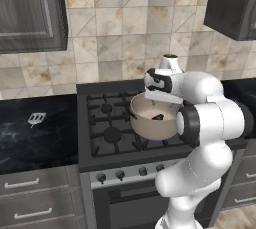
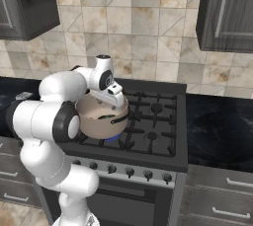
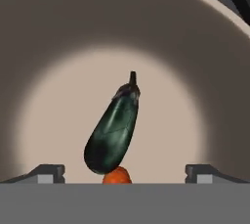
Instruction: Put the eggplant and carrot in the pot. Retrieve the spatula and lightly stir the vegetables in the pot.
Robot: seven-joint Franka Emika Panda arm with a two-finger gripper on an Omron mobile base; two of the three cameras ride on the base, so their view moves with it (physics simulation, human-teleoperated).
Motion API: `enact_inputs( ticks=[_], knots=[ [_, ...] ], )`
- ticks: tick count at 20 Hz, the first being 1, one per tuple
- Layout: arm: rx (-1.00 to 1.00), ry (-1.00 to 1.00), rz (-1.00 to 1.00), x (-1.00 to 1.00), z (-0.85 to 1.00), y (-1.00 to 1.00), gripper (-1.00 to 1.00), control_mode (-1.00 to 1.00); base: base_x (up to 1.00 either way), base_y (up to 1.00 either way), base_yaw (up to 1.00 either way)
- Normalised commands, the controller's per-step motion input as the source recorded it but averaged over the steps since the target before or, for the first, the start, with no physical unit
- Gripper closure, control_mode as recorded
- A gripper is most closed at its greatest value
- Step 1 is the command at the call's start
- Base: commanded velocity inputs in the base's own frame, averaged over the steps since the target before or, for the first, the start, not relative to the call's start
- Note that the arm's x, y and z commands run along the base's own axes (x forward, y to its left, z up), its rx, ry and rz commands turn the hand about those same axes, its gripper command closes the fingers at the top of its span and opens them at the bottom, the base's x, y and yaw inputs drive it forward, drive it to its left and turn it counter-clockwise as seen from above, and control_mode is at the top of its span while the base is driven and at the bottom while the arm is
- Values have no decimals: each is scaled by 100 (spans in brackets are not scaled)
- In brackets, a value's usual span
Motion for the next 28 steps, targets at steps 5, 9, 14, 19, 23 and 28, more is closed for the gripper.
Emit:
enact_inputs(
  ticks=[5,9,14,19,23,28],
  knots=[
    [-2,0,6,-32,37,1,-100,-100,0,0,0],
    [0,-5,2,-61,39,9,-100,-100,0,0,0],
    [0,-2,13,-68,35,15,-100,-100,0,0,0],
    [0,2,13,-52,30,33,-100,-100,0,0,0],
    [0,3,11,-50,22,24,-100,-100,0,0,0],
    [-1,3,3,-49,7,12,-100,-100,0,0,0]
  ],
)
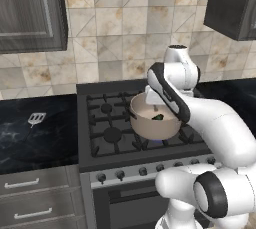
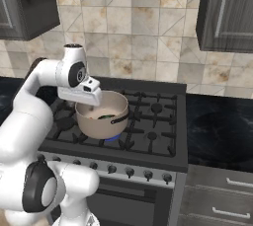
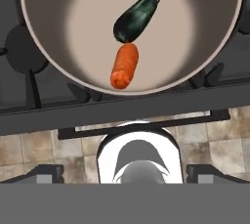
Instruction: Put the eggplant and carrot in the pot. Retrieve the spatula and lightly stir the vegetables in the pot.
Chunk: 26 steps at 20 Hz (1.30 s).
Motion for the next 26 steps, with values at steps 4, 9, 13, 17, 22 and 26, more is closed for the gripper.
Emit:
enact_inputs(
  ticks=[4,9,13,17,22,26],
  knots=[
    [-5,1,0,-19,0,0,-100,-100,0,0,0],
    [0,0,0,0,0,0,-100,-100,0,0,0],
    [0,7,0,-11,-1,5,-100,-100,0,0,0],
    [0,0,0,-6,-3,13,-100,100,-14,54,1],
    [0,0,0,0,0,0,-100,100,-10,96,0],
    [0,0,0,0,0,0,-100,100,5,89,0]
  ],
)
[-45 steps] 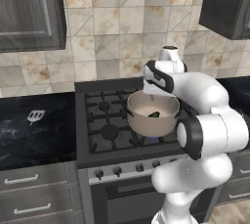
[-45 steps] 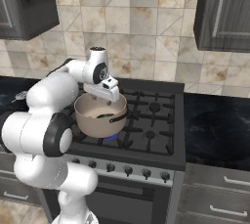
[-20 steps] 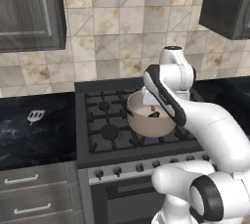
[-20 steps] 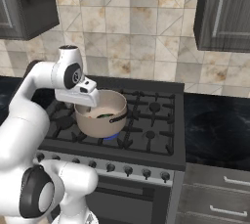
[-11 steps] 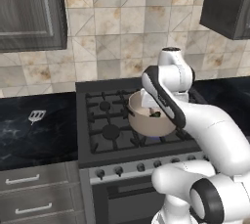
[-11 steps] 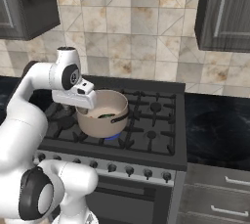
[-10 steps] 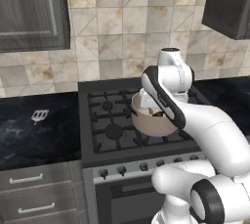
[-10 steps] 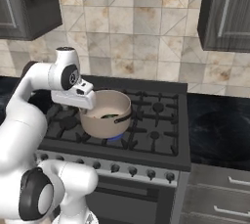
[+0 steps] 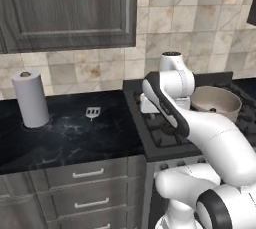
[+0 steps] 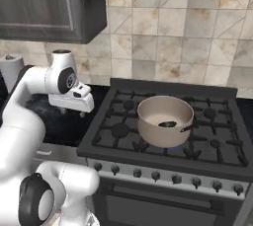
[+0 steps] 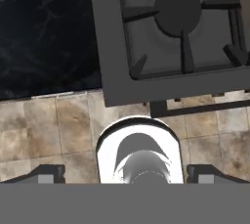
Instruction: Put the eggplant and carrot in the pot. Retrieve the spatula and lightly stir the vegetables in the pot.
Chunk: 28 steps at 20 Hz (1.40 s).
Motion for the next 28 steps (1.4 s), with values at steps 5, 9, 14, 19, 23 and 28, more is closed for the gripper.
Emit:
enact_inputs(
  ticks=[5,9,14,19,23,28],
  knots=[
    [0,0,0,0,0,0,-100,100,32,90,0],
    [0,0,0,0,0,0,-100,100,50,73,0],
    [0,0,0,0,0,0,-100,100,53,48,0],
    [0,0,0,0,0,0,-100,100,23,19,0],
    [-4,4,0,-2,-19,0,-100,-100,0,0,0],
    [-21,0,1,0,-46,-12,-100,-100,0,0,0]
  ],
)
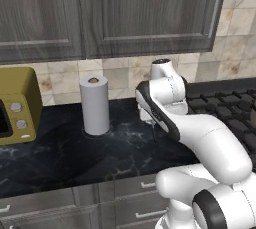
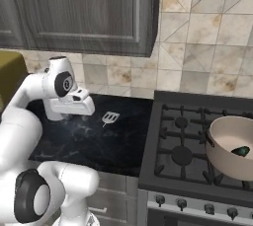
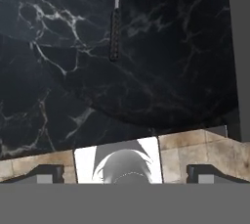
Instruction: Put the eggplant and carrot in the pot. Retrieve the spatula and lightly stir the vegetables in the pot.
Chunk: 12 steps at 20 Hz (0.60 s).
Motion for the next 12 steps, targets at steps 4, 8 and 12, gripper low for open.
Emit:
enact_inputs(
  ticks=[4,8,12],
  knots=[
    [-9,1,2,12,-45,-28,-100,-100,0,0,0],
    [2,4,0,20,-39,-25,-100,-100,0,0,0],
    [11,0,0,18,-43,-6,-100,-100,0,0,0]
  ],
)
